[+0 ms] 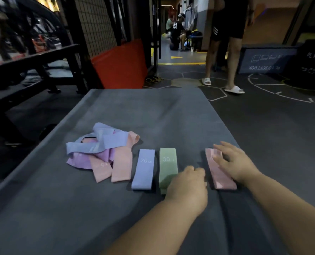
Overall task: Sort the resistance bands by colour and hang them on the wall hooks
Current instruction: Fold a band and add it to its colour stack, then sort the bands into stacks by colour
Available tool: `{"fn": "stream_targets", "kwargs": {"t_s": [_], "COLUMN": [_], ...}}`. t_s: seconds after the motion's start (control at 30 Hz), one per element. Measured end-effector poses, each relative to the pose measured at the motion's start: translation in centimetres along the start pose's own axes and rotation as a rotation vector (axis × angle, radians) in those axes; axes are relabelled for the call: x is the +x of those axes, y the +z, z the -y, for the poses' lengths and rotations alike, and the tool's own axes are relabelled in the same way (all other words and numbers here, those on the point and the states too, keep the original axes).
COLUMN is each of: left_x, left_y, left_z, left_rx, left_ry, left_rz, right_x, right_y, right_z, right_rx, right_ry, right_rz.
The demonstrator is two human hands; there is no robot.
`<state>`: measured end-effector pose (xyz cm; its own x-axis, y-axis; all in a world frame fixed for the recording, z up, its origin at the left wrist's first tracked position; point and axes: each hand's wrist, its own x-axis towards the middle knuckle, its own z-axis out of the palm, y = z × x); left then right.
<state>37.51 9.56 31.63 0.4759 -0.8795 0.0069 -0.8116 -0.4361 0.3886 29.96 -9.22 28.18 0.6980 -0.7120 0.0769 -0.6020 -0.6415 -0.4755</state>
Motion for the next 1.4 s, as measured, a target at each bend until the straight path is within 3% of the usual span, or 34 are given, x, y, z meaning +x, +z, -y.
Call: {"fn": "stream_targets", "kwargs": {"t_s": [0.17,0.5,0.63,0.9,1.0,1.1,1.2,1.27,1.4], "left_x": [-3.7,-10.2,-10.5,-9.6,-9.0,-8.2,-7.7,-7.5,-7.7], "left_y": [-3.5,-6.8,-7.6,-7.8,-7.5,-7.2,-6.8,-6.6,-6.9], "left_z": [6.6,18.4,21.1,23.8,24.2,24.2,23.6,23.2,22.1], "left_rx": [-0.031,-0.018,-0.042,-0.108,-0.123,-0.154,-0.196,-0.2,-0.019], "left_ry": [-0.149,-0.54,-0.571,-0.564,-0.551,-0.527,-0.506,-0.501,-0.464], "left_rz": [-0.081,-0.097,-0.123,-0.167,-0.175,-0.205,-0.227,-0.229,-0.174], "right_x": [-1.7,-6.3,-5.0,0.3,1.2,1.3,0.3,-1.0,-3.7], "right_y": [0.7,7.3,10.0,13.8,14.6,14.5,13.5,12.9,12.8], "right_z": [6.4,22.3,26.2,30.6,30.9,30.8,30.6,30.4,30.2], "right_rx": [-0.004,-0.034,0.002,-0.076,-0.129,-0.07,0.099,0.35,0.713], "right_ry": [-0.243,-0.574,-0.488,-0.248,-0.201,-0.209,-0.203,-0.093,0.079], "right_rz": [-0.145,0.127,0.17,0.098,0.134,0.062,-0.068,-0.11,-0.12]}}
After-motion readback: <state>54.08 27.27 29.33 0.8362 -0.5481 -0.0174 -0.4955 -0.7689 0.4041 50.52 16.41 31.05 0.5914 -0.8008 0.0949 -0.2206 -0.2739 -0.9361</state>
